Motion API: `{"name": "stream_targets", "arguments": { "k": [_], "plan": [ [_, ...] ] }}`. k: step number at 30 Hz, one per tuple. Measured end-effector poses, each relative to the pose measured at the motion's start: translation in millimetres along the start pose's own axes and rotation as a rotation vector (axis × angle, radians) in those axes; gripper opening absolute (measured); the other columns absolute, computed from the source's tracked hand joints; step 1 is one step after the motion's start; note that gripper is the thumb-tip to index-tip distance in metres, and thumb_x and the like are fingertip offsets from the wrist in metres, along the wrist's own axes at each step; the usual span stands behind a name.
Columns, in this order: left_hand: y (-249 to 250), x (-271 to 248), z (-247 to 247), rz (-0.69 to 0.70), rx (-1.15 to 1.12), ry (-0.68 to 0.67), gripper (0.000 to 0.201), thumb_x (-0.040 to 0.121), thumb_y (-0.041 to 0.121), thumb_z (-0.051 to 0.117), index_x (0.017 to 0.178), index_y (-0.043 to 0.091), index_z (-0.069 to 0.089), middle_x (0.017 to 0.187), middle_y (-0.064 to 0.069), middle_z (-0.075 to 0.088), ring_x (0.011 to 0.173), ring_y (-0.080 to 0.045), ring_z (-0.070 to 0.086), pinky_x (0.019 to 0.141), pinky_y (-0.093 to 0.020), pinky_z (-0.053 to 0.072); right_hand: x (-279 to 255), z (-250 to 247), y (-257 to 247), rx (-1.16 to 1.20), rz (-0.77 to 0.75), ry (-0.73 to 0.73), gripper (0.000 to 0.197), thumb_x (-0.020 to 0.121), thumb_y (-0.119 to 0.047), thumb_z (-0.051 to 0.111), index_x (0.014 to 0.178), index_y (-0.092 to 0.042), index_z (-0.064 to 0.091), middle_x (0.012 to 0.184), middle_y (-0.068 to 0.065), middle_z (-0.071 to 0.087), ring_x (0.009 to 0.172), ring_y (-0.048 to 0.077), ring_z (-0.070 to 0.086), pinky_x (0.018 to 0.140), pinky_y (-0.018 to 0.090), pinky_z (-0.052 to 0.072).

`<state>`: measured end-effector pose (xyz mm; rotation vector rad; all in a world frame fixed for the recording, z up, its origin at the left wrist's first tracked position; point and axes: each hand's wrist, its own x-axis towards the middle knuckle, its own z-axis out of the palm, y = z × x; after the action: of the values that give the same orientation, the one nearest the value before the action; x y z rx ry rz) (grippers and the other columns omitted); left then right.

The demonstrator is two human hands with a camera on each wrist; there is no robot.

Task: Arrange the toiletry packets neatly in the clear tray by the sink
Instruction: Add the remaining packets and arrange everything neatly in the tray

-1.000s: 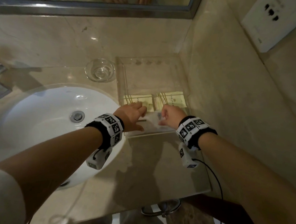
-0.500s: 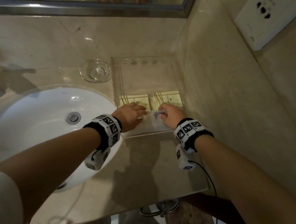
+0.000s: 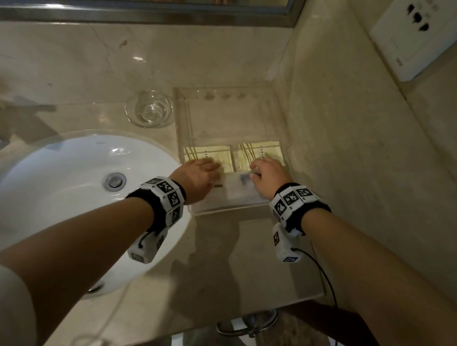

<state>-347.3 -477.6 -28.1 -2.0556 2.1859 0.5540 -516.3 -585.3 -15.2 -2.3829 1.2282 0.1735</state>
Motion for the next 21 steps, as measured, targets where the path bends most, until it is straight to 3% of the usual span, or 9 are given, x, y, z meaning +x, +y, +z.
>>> {"name": "stream_targets", "arguments": {
  "k": [5, 9, 14, 21],
  "plan": [
    [6, 3, -7, 0.004, -0.063, 0.066, 0.043, 0.096, 0.022, 0.041, 0.138, 0.014, 0.042, 0.153, -0.005, 0.032, 0.141, -0.023, 0.028, 0.115, -0.032, 0.021, 0, -6, 1, -0.033, 0.046, 0.094, 0.024, 0.092, -0.01, 0.045, 0.11, -0.007, 0.061, 0.121, 0.011, 0.054, 0.115, 0.028, 0.048, 0.096, 0.037, 0.043],
    [22, 15, -16, 0.024, -0.046, 0.056, 0.041, 0.094, 0.024, 0.043, 0.134, 0.014, 0.046, 0.145, -0.005, 0.043, 0.132, -0.025, 0.038, 0.108, -0.034, 0.029, -2, -8, 8, -0.019, 0.077, 0.131, 0.034, 0.092, -0.006, 0.044, 0.125, -0.009, 0.054, 0.134, 0.009, 0.046, 0.125, 0.028, 0.04, 0.103, 0.037, 0.039],
    [40, 29, -23, -0.094, 0.025, -0.029, 0.042, 0.095, 0.038, 0.039, 0.129, 0.014, 0.041, 0.128, -0.009, 0.058, 0.12, -0.03, 0.041, 0.097, -0.038, 0.034, -1, -9, 13, -0.008, 0.134, 0.059, 0.047, 0.089, -0.004, 0.05, 0.136, -0.012, 0.044, 0.147, 0.009, 0.034, 0.135, 0.029, 0.032, 0.11, 0.038, 0.034],
    [59, 39, -33, -0.139, -0.048, -0.049, 0.037, 0.095, 0.036, 0.039, 0.121, 0.009, 0.043, 0.125, -0.02, 0.052, 0.119, -0.033, 0.042, 0.097, -0.039, 0.035, 0, -12, 20, -0.043, 0.159, 0.04, 0.047, 0.091, -0.011, 0.049, 0.137, -0.015, 0.042, 0.144, 0.009, 0.038, 0.13, 0.029, 0.036, 0.108, 0.039, 0.033]
  ]
}}
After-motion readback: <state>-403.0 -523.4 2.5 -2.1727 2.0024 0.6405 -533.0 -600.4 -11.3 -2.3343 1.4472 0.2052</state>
